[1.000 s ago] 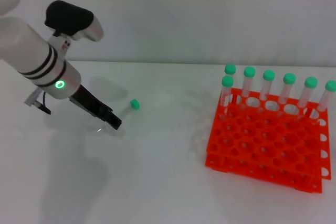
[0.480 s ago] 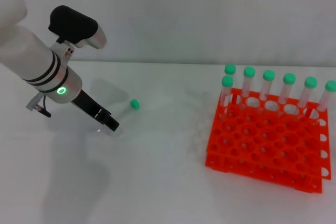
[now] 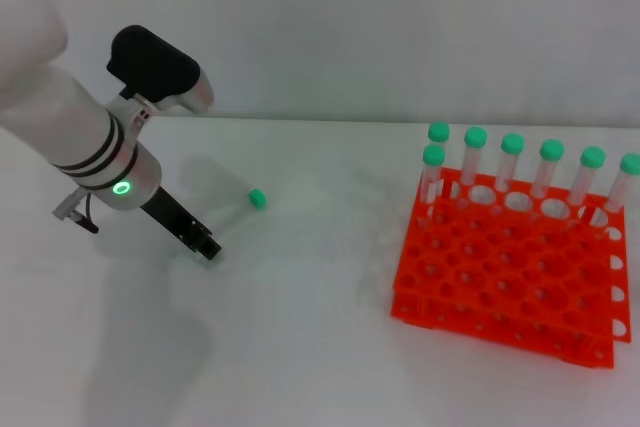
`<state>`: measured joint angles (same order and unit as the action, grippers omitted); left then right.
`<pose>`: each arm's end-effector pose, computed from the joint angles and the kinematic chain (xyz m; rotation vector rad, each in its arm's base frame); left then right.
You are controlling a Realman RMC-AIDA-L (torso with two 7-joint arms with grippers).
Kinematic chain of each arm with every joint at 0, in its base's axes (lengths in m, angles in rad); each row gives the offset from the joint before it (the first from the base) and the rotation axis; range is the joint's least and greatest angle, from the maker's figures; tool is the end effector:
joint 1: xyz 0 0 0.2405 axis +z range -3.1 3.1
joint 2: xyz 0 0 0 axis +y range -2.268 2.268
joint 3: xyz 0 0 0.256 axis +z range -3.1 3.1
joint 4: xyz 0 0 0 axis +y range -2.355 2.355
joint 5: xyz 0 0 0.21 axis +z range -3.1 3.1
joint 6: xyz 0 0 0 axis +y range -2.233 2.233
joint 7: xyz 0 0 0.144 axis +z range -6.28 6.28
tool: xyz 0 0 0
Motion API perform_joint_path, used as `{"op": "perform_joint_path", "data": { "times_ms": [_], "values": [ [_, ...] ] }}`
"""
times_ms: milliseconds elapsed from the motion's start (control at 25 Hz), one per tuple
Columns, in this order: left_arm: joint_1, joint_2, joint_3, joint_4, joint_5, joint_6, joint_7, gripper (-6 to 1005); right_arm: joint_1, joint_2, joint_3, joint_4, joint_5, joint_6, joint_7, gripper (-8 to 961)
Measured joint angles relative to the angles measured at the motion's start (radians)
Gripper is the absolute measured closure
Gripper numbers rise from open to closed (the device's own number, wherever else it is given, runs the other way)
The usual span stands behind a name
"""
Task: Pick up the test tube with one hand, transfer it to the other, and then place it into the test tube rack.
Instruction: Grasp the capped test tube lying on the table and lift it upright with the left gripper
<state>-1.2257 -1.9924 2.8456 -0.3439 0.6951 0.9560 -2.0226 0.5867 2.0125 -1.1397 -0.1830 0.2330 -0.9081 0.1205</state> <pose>-0.2439 0.4537 0.0023 -2.3984 -0.9328 0.5345 0.3555 0.4009 0.0972 -1.1435 0.6493 0.6250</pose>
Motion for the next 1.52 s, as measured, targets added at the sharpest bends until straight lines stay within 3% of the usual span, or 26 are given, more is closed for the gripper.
{"op": "perform_joint_path", "data": {
  "times_ms": [120, 320, 680, 1080, 1320, 1520],
  "values": [
    [-0.002, -0.004, 0.000, 0.009, 0.015, -0.018, 0.000, 399, -0.003, 0.000, 0.000, 0.001, -0.001, 0.000, 0.013, 112],
    [-0.005, -0.005, 0.000, 0.014, 0.019, -0.027, 0.003, 456, -0.007, 0.000, 0.000, 0.001, -0.001, 0.000, 0.013, 113],
    [0.001, -0.006, 0.000, 0.014, 0.020, -0.038, 0.003, 465, -0.006, 0.000, 0.000, 0.001, -0.001, 0.000, 0.014, 112],
    [0.006, -0.006, 0.000, 0.030, 0.017, -0.051, 0.004, 623, -0.008, 0.000, 0.000, 0.001, -0.002, 0.000, 0.015, 112],
    [0.002, -0.006, 0.000, 0.031, 0.007, -0.081, 0.004, 807, -0.014, 0.000, 0.000, 0.000, -0.001, -0.003, 0.014, 113],
    [-0.014, -0.007, 0.000, 0.029, -0.066, -0.157, 0.017, 807, -0.018, 0.000, 0.000, 0.001, -0.001, -0.006, 0.014, 113]
  ]
}}
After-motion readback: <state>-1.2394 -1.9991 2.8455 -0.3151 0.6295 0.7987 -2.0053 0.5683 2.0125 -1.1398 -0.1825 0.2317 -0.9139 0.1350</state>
